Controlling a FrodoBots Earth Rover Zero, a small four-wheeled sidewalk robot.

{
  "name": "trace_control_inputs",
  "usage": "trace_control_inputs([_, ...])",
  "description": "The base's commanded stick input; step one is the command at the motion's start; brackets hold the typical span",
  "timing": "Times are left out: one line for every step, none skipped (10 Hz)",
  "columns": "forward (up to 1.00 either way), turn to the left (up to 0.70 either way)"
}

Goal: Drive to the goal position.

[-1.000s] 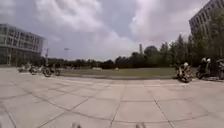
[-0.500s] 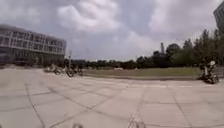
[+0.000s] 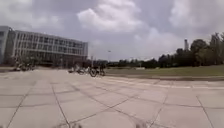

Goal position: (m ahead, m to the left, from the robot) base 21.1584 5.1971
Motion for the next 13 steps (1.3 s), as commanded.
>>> trace_control_inputs([0.00, 0.60])
trace_control_inputs([0.00, 0.60])
trace_control_inputs([0.00, 0.60])
trace_control_inputs([0.00, 0.60])
trace_control_inputs([0.00, 0.60])
trace_control_inputs([0.00, 0.60])
trace_control_inputs([0.00, 0.60])
trace_control_inputs([0.48, 0.25])
trace_control_inputs([0.59, 0.16])
trace_control_inputs([0.60, 0.06])
trace_control_inputs([0.60, 0.01])
trace_control_inputs([0.60, 0.00])
trace_control_inputs([0.60, 0.00])
